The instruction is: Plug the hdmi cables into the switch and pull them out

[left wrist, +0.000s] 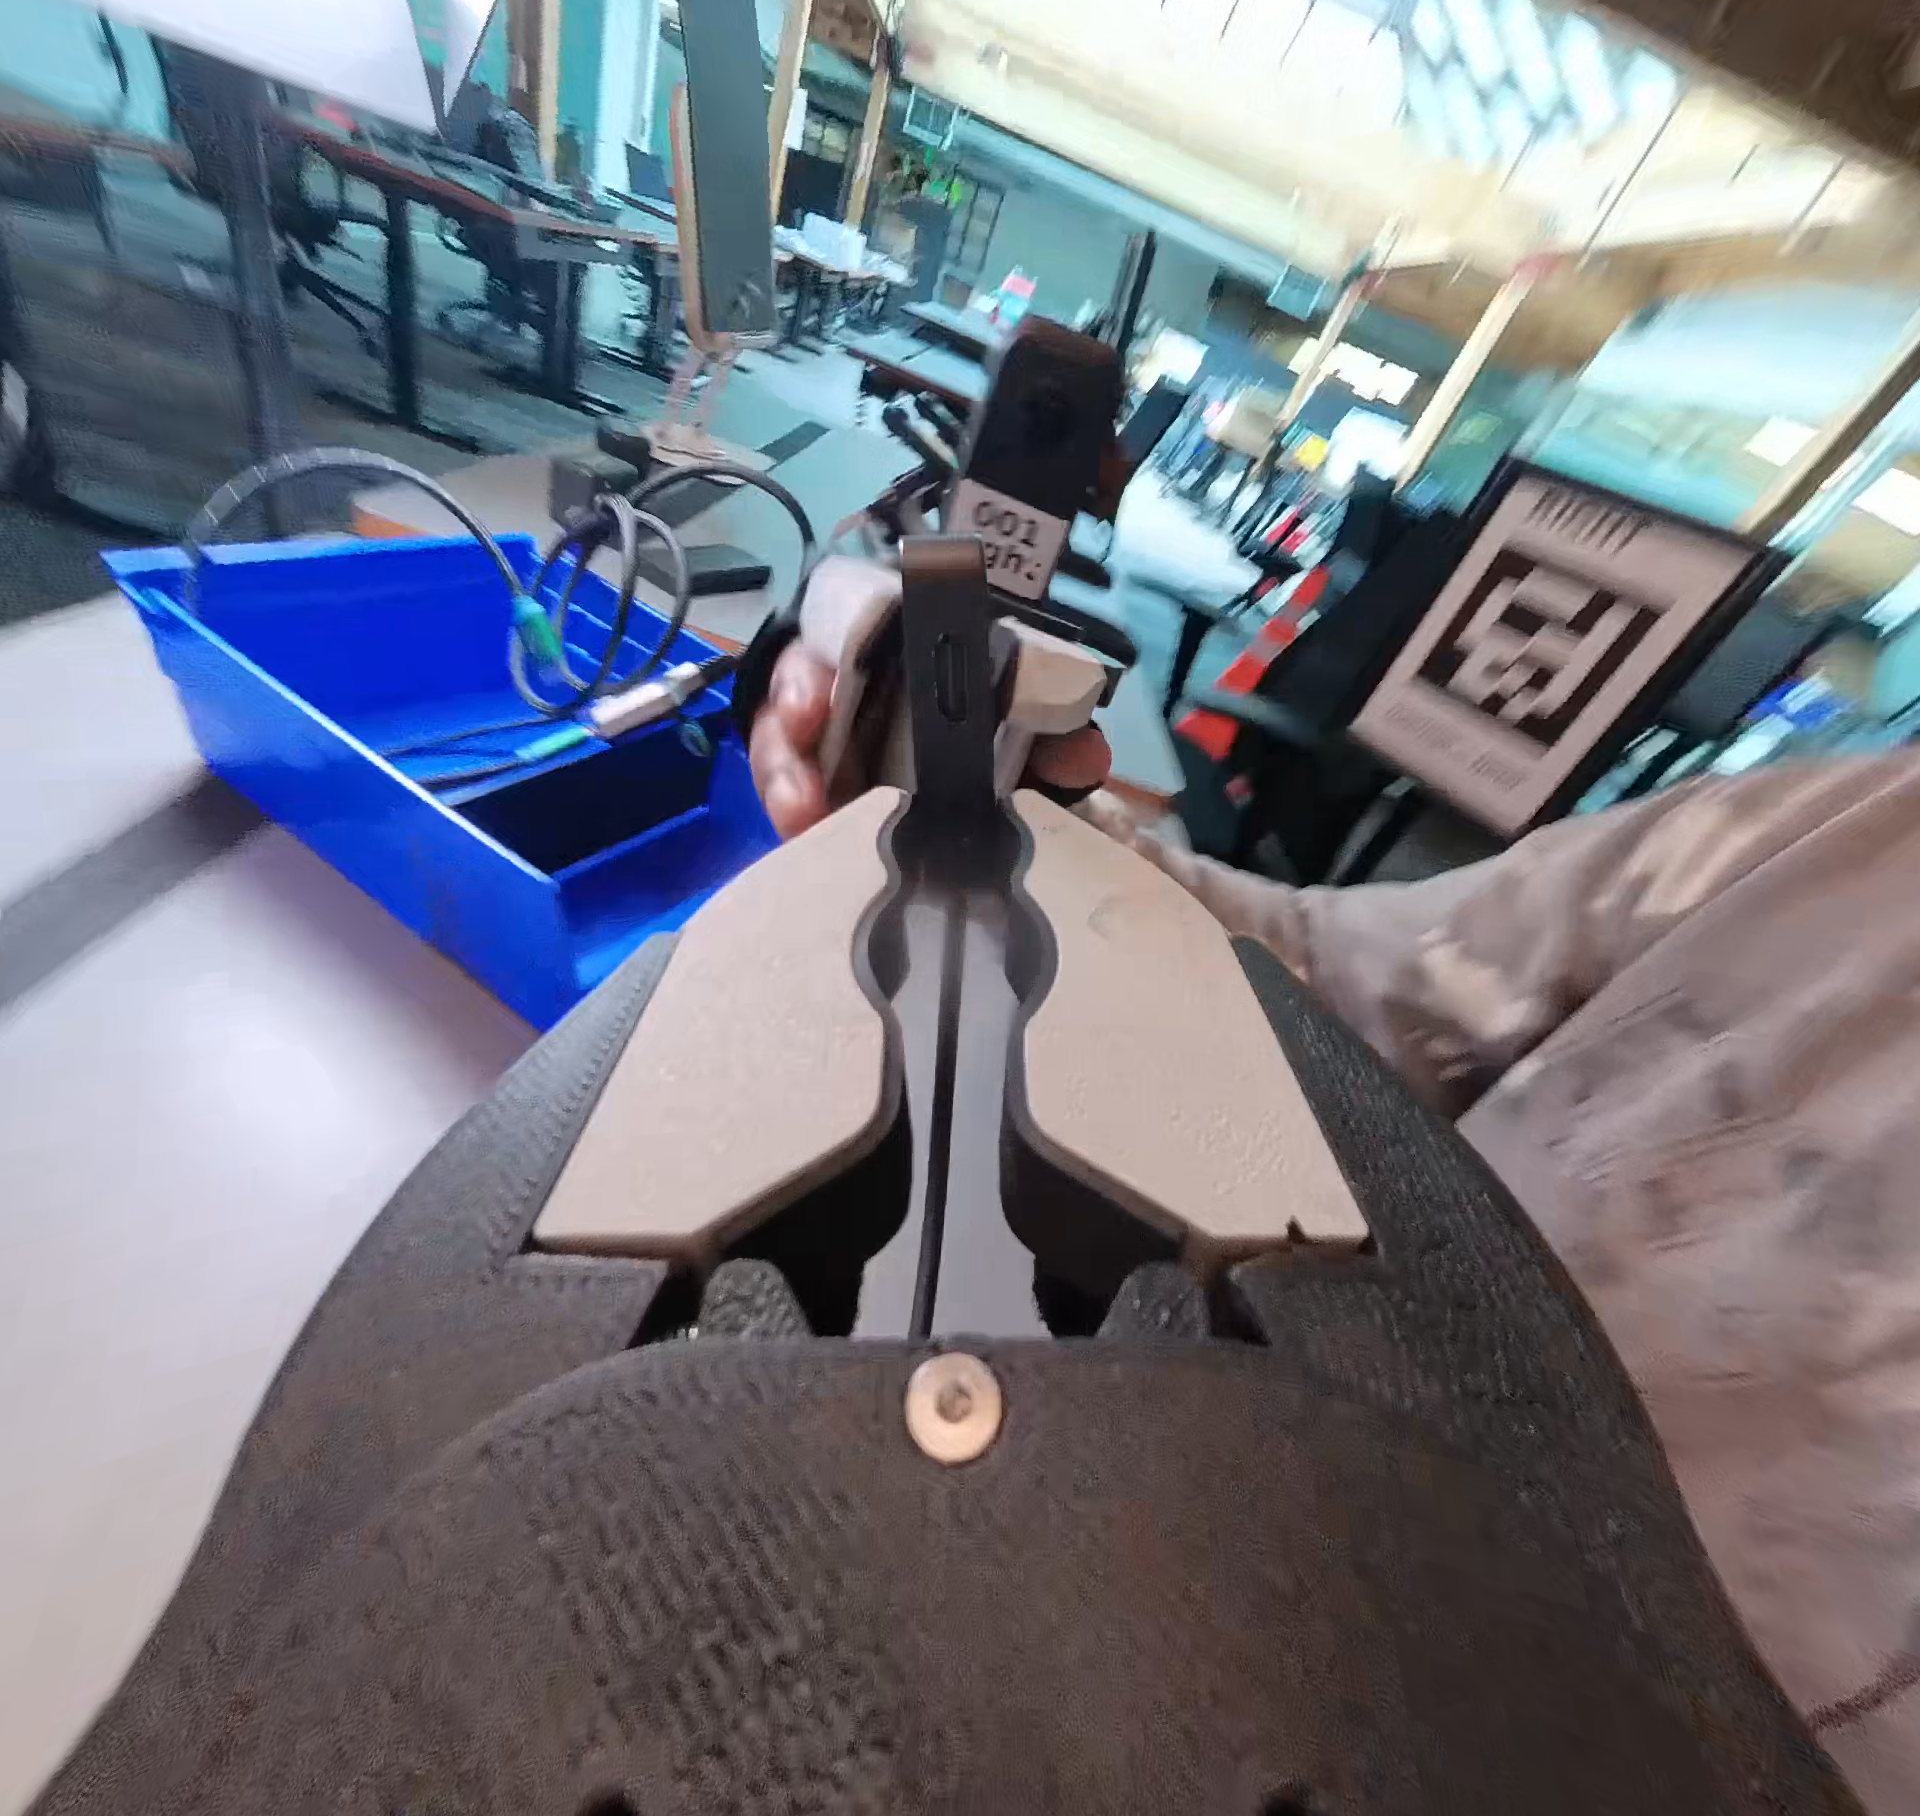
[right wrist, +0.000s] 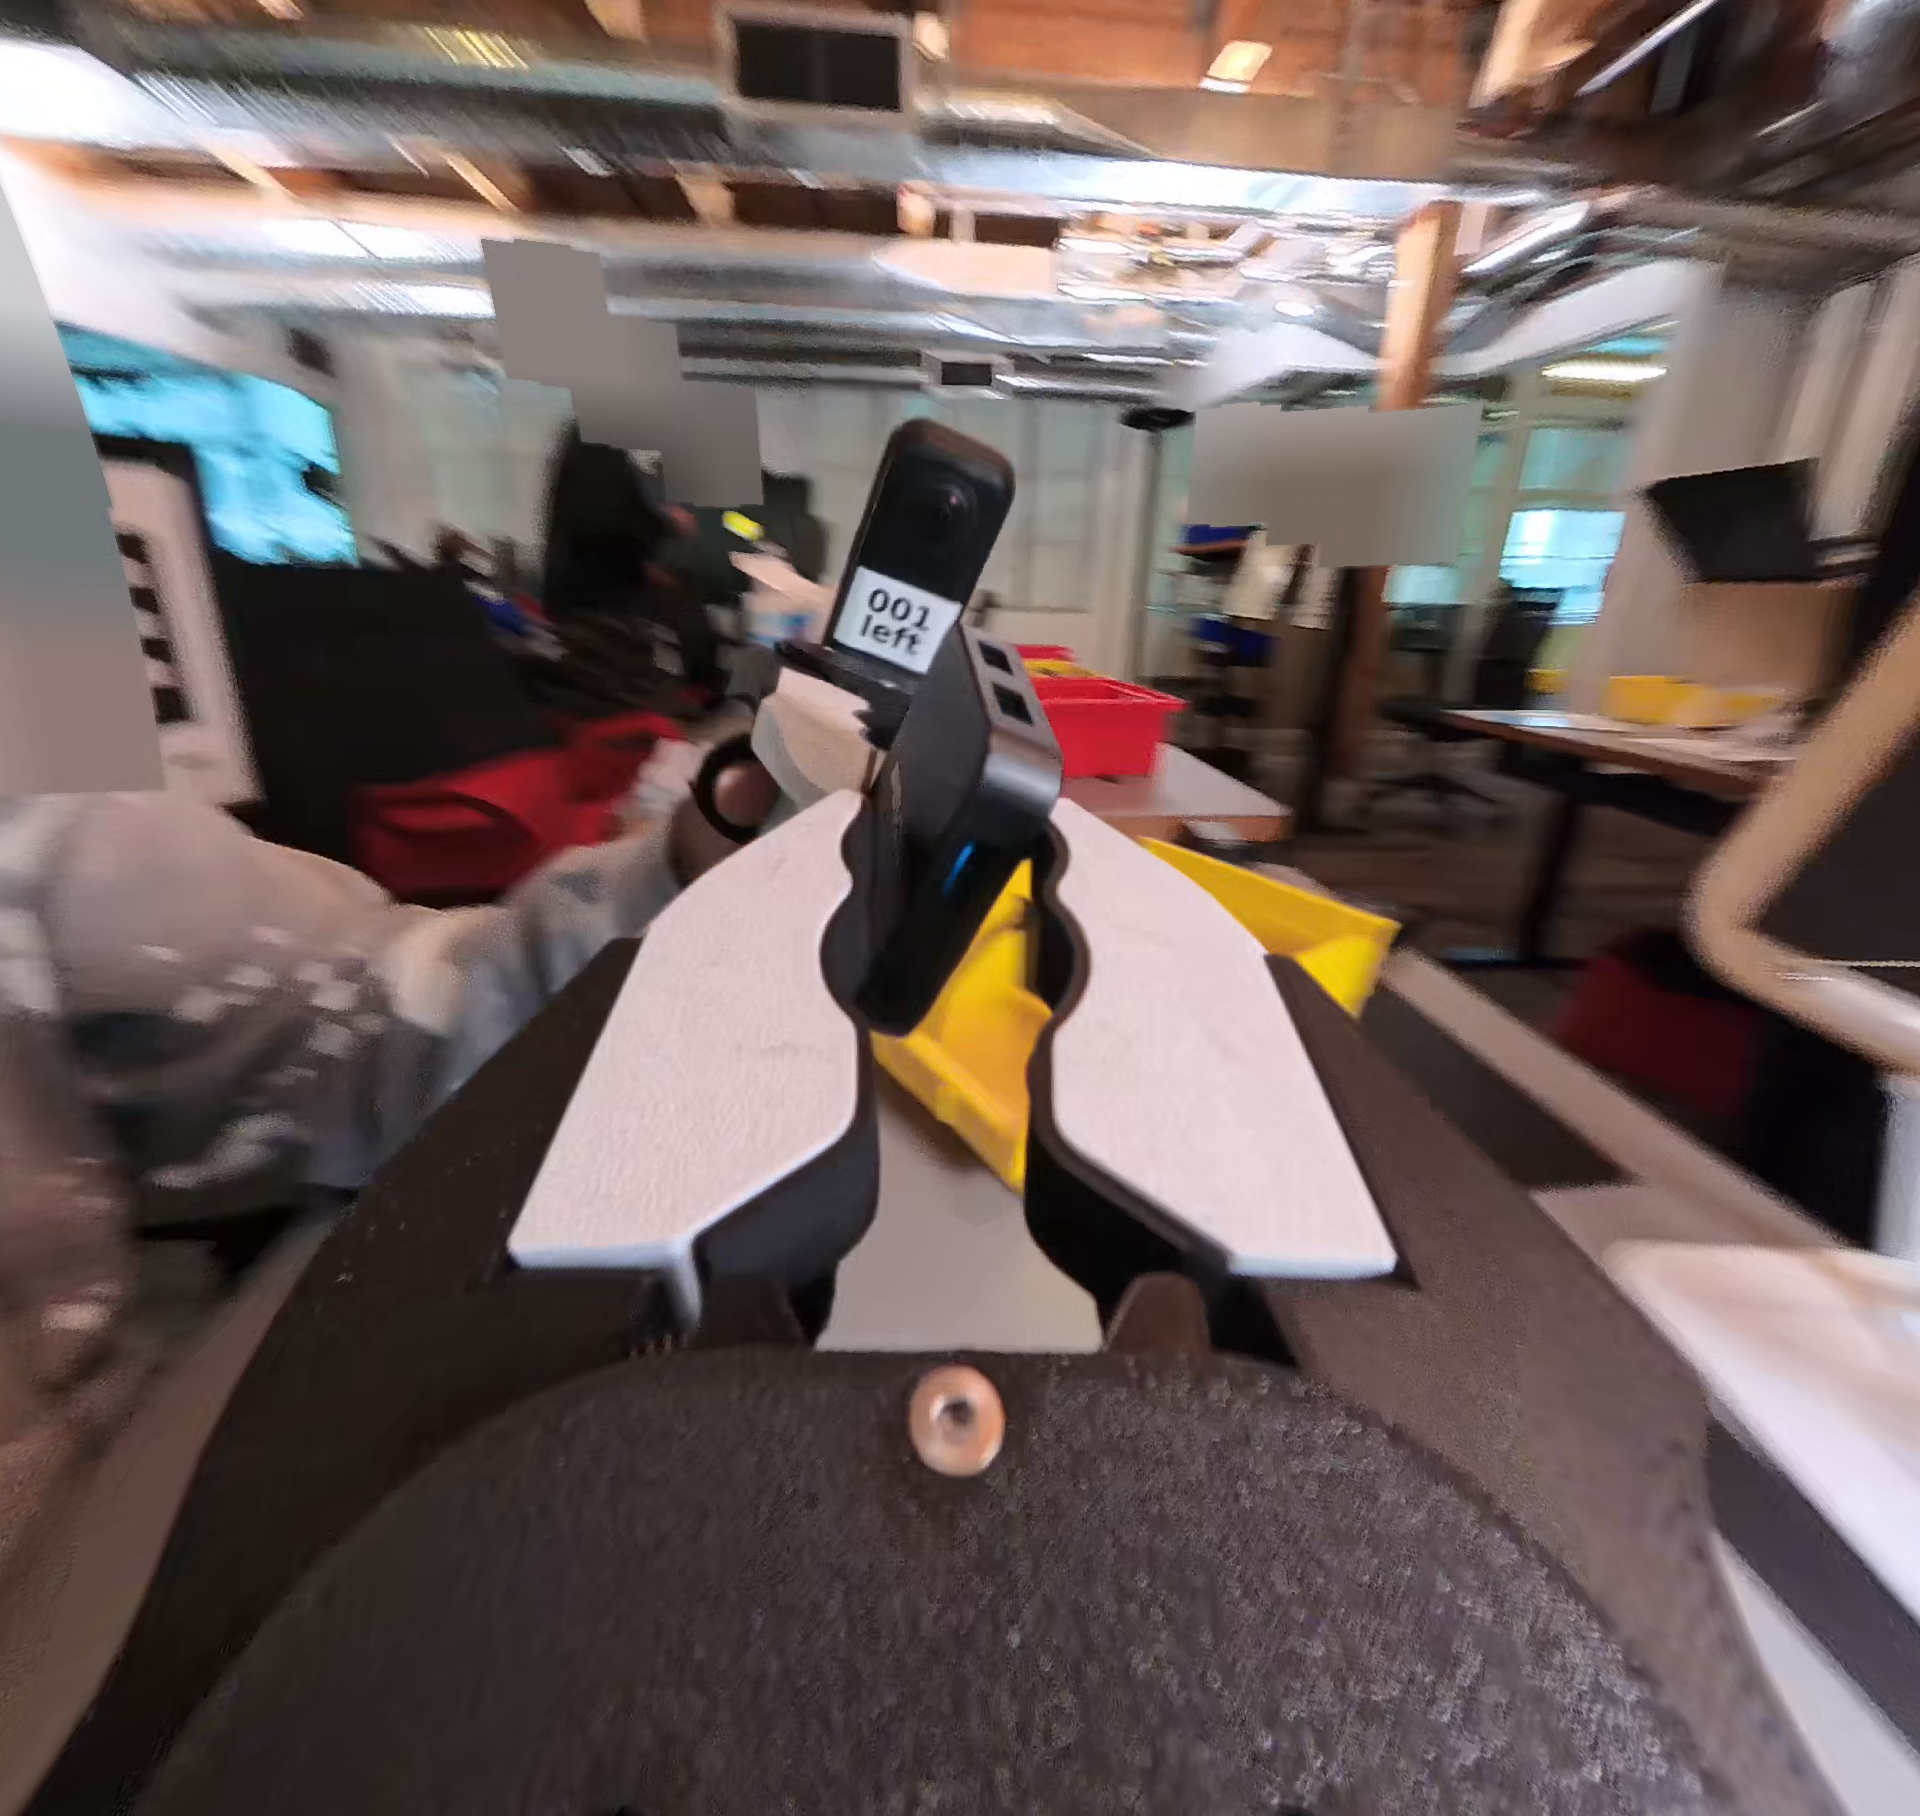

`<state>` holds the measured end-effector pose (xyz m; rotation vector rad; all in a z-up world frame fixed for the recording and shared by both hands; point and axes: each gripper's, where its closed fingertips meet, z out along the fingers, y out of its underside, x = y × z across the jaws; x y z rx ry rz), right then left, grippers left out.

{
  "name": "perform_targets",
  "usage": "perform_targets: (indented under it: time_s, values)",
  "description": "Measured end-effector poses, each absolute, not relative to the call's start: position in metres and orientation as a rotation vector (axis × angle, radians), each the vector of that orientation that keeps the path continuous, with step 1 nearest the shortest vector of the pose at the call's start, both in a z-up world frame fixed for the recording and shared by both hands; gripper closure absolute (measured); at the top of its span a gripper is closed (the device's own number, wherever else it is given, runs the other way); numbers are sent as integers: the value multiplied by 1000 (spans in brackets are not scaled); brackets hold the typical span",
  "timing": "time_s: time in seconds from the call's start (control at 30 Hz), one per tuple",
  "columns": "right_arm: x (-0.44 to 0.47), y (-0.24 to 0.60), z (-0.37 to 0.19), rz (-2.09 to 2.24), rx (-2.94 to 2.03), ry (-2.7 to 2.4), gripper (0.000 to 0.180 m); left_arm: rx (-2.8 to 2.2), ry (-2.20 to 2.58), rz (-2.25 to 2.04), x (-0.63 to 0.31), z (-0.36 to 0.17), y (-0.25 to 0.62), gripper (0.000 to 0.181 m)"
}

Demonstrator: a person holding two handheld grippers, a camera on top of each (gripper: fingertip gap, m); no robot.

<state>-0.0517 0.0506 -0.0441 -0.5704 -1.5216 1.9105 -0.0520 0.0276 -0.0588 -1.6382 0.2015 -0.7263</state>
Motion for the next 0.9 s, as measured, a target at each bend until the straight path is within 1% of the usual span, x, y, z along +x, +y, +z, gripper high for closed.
perform_targets:
  time_s: [0.03,0.07,0.2,0.3,0.37,0.47,0.6,0.63,0.67,0.73,0.77,0.83,0.9]
  values:
    - [-51,60,-42,1784,-579,-1523,147,-1614,139,-828,-59,-58,27,167]
    - [-49,68,-39,1652,-576,-1524,146,-1586,70,-925,-67,-59,27,167]
    - [-46,94,-37,1133,-506,-1510,146,-1481,-144,-1213,-95,-74,32,167]
    - [-60,95,-67,571,-278,-1641,140,-1405,-221,-1365,-105,-82,36,167]
    - [-66,95,-82,239,-23,-1656,131,-1393,-229,-1407,-103,-84,38,167]
    - [-64,86,-78,96,262,-1584,123,-1401,-220,-1436,-94,-86,43,167]
    - [-70,74,-81,36,453,-1590,115,-1400,-196,-1486,-81,-85,45,167]
    - [-72,70,-84,28,495,-1593,116,-1405,-178,-1493,-76,-85,45,167]
    - [-72,65,-86,21,533,-1591,124,-1409,-159,-1505,-71,-84,44,167]
    - [-73,58,-81,-7,570,-1551,154,-1426,-147,-1502,-66,-85,44,166]
    - [-73,57,-78,-10,573,-1544,162,-1421,-138,-1505,-66,-85,44,166]
    - [-71,54,-73,12,540,-1561,166,-1369,-81,-1563,-64,-78,37,164]
    - [-67,53,-67,65,469,-1584,166,-1357,-6,-1529,-63,-71,31,158]
